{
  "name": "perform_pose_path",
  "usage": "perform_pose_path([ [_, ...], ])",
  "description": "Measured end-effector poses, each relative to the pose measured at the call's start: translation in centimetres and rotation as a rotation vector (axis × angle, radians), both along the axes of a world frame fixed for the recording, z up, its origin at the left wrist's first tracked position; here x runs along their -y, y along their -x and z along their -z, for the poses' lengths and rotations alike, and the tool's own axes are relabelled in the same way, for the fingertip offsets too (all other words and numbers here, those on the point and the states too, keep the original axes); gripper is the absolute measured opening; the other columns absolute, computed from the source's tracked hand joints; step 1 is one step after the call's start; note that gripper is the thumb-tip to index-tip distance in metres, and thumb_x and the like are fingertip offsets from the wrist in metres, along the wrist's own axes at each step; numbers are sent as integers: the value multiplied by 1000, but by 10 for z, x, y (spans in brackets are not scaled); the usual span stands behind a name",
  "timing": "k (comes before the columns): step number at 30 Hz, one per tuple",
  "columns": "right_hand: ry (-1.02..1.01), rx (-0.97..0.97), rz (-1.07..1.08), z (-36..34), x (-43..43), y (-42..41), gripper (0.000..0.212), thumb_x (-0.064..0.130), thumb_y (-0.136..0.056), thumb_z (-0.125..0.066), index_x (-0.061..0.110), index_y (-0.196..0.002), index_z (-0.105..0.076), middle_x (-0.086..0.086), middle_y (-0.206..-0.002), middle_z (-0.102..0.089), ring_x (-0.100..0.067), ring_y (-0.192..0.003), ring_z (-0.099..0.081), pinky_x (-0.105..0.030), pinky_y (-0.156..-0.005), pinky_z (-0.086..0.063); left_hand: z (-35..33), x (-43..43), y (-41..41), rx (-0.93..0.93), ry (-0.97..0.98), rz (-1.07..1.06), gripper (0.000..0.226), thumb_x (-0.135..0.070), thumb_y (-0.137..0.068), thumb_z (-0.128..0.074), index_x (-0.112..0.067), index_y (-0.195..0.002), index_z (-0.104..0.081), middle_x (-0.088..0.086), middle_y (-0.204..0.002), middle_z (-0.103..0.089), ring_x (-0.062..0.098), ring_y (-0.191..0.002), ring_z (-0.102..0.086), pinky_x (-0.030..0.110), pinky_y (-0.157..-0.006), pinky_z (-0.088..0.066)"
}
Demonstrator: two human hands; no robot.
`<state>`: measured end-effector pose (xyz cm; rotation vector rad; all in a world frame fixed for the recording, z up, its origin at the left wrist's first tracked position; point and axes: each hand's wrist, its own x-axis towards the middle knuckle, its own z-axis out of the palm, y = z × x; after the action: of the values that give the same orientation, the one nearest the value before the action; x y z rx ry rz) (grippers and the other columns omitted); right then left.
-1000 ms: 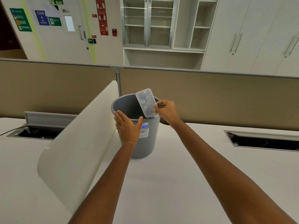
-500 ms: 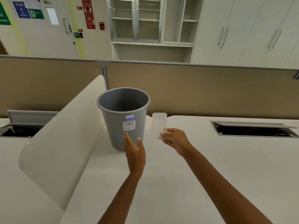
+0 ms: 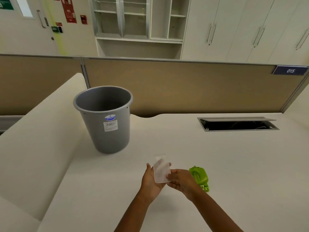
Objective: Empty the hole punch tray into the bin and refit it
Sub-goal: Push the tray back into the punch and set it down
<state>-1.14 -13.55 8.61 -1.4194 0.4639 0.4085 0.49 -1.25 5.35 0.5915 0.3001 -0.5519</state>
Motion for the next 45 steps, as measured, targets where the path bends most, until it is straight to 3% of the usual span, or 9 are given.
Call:
perform_pose_path([
  [8, 55, 6, -17, 7, 18, 6, 12, 7, -88, -57, 2, -77, -59, -11, -76, -64, -20, -67, -65, -19, -55, -57, 11, 22, 1, -39, 36, 43, 56, -44, -98, -13, -9, -115, -53, 15, -84, -75, 30, -87, -58, 36, -71, -50],
  [12, 470, 153, 14, 13, 42, 1, 28, 13, -88, -56, -10, -72, -60, -18, -66, -58, -24, -56, -56, -19, -55, -45, 12, 22, -3, -70, -5, -9, 53, -43, -98, -19, -7, -105, -57, 16, -77, -76, 30, -93, -56, 37, -79, -43],
  [15, 849, 229, 98, 23, 66, -4, 22, 12, -87, -54, -5, -77, -65, -29, -90, -64, -36, -85, -61, -26, -69, -41, 11, 18, -4, -73, -16, -26, 53, -43, -98, -20, -7, -102, -59, 17, -75, -75, 31, -92, -54, 37, -79, -41],
  [19, 972, 150, 169, 42, 91, -10, 32, 9, -88, -52, 0, -119, -59, -25, -124, -52, -37, -116, -51, -38, -97, -41, 8, 16, -3, -78, 1, -26, 53, -43, -98, -18, -8, -103, -58, 20, -78, -75, 35, -93, -54, 40, -81, -41],
  [25, 797, 8, 221, 59, 102, -19, 33, 8, -88, -52, -6, -116, -59, -25, -122, -59, -37, -116, -53, -35, -92, -41, 5, 14, 1, -76, 0, -32, 52, -42, -98, -19, -8, -106, -57, 23, -80, -74, 39, -94, -55, 42, -83, -42],
  [30, 668, -5, 254, 61, 108, -22, 18, 4, -84, -57, -10, -77, -66, -15, -72, -56, -30, -76, -53, -30, -67, -35, 4, 10, 3, -58, -19, -26, 49, -41, -98, -20, -9, -113, -55, 22, -83, -72, 38, -91, -57, 41, -80, -45],
  [37, 332, 105, 237, 39, 91, -11, 14, -1, -83, -59, -12, -91, -65, -19, -83, -60, -29, -78, -55, -40, -73, -48, 5, 7, 5, -73, -48, -42, 51, -41, -98, -21, -14, -137, -40, 22, -100, -60, 33, -89, -54, 39, -77, -42],
  [41, 68, 169, 142, 16, 64, -4, 11, -1, -86, -55, -3, -84, -65, -14, -73, -64, -21, -65, -62, -24, -59, -51, 11, 12, 6, -73, -67, -44, 50, -43, -98, -20, -19, -136, -41, 19, -102, -60, 31, -90, -55, 39, -76, -44],
  [45, -28, 184, 49, 5, 41, -1, 13, 2, -88, -54, -2, -90, -66, -14, -76, -66, -21, -69, -64, -22, -62, -53, 12, 17, 8, -42, -71, -30, 50, -41, -98, -19, -13, -127, -49, 16, -97, -66, 29, -86, -60, 34, -64, -56],
])
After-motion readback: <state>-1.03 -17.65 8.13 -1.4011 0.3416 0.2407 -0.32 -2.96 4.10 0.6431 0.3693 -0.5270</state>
